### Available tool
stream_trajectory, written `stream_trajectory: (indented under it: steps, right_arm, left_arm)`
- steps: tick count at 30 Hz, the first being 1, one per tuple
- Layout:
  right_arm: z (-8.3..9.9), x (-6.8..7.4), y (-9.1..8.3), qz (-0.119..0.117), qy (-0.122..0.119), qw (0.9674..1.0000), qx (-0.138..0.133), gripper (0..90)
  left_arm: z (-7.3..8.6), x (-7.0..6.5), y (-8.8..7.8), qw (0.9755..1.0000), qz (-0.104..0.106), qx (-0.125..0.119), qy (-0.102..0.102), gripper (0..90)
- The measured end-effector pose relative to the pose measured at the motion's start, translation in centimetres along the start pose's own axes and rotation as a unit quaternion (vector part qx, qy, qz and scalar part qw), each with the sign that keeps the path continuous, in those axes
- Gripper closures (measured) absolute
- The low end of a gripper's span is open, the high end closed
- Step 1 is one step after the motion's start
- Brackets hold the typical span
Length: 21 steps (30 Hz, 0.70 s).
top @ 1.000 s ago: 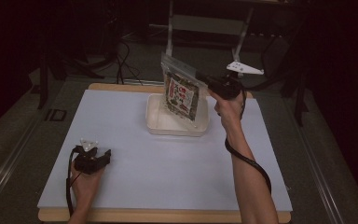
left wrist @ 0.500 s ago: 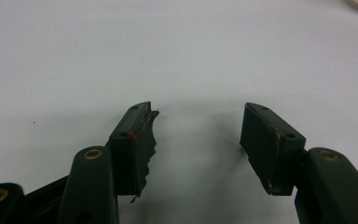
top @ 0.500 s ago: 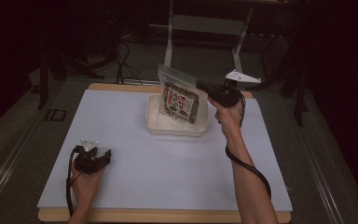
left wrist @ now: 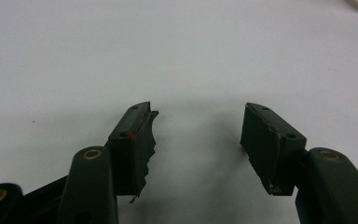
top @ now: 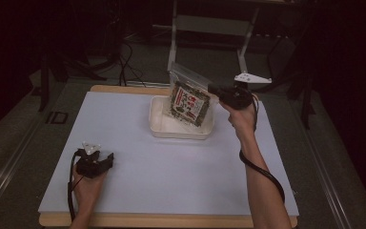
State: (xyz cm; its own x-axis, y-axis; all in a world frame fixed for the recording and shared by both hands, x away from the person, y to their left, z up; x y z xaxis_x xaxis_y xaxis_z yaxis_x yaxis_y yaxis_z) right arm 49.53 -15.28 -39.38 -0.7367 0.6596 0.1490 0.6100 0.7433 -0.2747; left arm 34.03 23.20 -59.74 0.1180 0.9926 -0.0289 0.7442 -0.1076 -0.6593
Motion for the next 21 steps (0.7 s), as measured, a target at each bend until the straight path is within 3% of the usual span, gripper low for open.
stream_trajectory:
  steps: [3,10,13,21]
  right_arm:
    - [0.4,-0.6,-0.1,0.013,0.003,0.9999,0.009,78.4]
    - [1.0,-1.6,-0.1,0.038,0.024,0.9989,0.015,52.7]
    - [1.2,-1.8,-0.2,0.049,0.016,0.9982,0.031,44.7]
    - [1.6,-2.3,-0.4,0.072,0.014,0.9962,0.047,31.7]
  left_arm:
    - [0.0,0.0,0.0,1.0000,0.001,0.001,-0.002,43.7]
    - [0.0,0.0,0.0,1.0000,0.000,0.000,-0.001,43.6]
    - [0.0,0.0,0.0,1.0000,0.000,0.000,-0.001,43.7]
    - [0.0,0.0,0.0,1.0000,0.001,0.000,-0.001,43.6]
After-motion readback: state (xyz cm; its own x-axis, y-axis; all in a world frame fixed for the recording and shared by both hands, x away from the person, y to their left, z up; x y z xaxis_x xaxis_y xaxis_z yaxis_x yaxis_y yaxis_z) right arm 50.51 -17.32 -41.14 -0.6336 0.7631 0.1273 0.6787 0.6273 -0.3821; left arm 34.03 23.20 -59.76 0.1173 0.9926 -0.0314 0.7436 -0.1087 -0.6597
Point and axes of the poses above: each handheld gripper's, and its own axes: y roughly forward along the jaws, z roughly out of its underside, x roughly to its left, the point moved 7 cm from there along y, roughly forward along the jaws, and after that the axes turned 1 degree about -x, right-handed, at the moved point
